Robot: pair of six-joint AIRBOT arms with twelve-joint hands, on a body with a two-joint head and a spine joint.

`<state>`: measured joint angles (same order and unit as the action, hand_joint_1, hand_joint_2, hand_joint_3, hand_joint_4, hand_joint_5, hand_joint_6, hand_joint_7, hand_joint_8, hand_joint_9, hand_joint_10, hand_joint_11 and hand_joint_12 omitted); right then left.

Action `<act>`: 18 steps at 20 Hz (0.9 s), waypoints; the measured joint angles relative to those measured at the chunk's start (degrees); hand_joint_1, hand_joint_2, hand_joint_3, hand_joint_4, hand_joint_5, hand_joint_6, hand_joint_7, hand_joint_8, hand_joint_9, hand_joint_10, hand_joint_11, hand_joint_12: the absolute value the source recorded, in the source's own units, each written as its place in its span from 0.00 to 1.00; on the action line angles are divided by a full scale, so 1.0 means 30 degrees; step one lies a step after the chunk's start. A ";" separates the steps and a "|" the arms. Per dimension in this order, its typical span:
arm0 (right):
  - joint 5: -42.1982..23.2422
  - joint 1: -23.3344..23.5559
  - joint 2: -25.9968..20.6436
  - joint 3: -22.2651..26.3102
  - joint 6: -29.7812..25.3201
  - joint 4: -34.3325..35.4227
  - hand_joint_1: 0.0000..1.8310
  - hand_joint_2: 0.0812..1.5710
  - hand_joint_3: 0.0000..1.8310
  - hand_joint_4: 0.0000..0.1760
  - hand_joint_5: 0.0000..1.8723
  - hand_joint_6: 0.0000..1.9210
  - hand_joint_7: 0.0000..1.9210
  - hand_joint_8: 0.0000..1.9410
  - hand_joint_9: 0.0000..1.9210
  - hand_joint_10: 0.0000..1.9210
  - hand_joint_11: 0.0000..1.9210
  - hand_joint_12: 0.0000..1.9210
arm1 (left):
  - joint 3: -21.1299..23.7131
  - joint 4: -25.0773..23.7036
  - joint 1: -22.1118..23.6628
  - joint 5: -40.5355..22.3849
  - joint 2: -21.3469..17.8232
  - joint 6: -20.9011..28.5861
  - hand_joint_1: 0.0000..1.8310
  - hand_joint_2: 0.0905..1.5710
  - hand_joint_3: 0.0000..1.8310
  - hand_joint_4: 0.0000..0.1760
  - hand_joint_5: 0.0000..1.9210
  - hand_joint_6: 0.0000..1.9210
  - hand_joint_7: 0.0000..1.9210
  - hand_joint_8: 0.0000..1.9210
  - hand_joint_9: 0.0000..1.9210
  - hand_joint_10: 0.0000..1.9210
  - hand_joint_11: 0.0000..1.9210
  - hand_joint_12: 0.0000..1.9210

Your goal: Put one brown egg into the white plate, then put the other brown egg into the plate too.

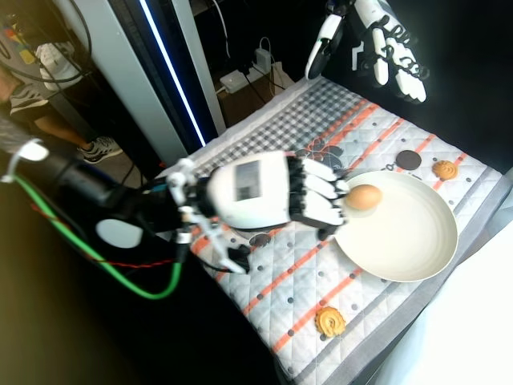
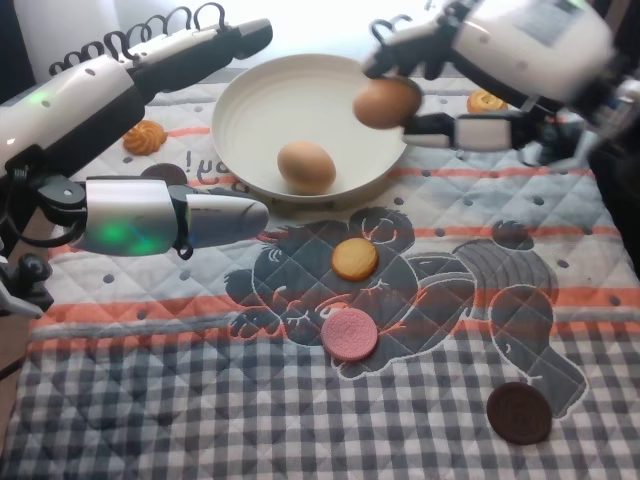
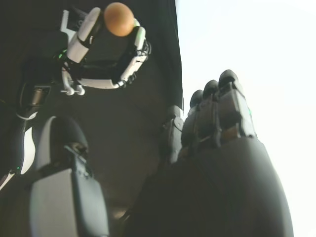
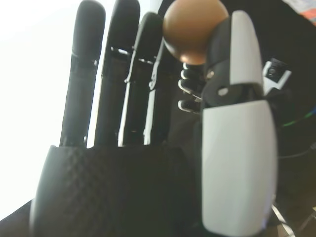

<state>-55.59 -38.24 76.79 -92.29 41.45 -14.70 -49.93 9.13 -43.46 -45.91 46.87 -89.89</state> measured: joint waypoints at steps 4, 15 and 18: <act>0.1953 0.0393 0.0816 -0.0707 0.0000 -0.0758 0.40 0.59 0.00 0.45 0.22 0.03 0.25 0.08 0.21 0.15 0.07 0.57 | 0.0000 0.0124 -0.0022 -0.0291 0.0007 0.0000 0.38 0.56 0.00 0.92 0.04 0.00 0.03 0.00 0.01 0.00 0.00 0.00; -0.4007 -0.3293 -0.3468 0.3570 0.0073 0.3912 0.27 0.53 0.00 1.00 0.00 0.00 0.03 0.01 0.00 0.00 0.00 0.00 | -0.0495 0.1413 -0.2805 -0.5260 -0.0481 0.6470 0.33 0.58 0.00 0.94 0.01 0.00 0.02 0.00 0.00 0.00 0.00 0.00; -0.6441 -0.4758 -0.4408 0.5085 0.0087 0.4830 0.29 0.56 0.00 1.00 0.00 0.00 0.08 0.00 0.07 0.01 0.00 0.00 | -0.0954 0.0663 -0.3934 -0.7089 -0.0437 1.0244 0.39 0.57 0.00 1.00 0.02 0.00 0.03 0.00 0.01 0.00 0.00 0.00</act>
<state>-74.91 -52.51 63.57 -77.03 41.71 -0.21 -52.80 11.11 -55.27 -67.18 45.56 -59.16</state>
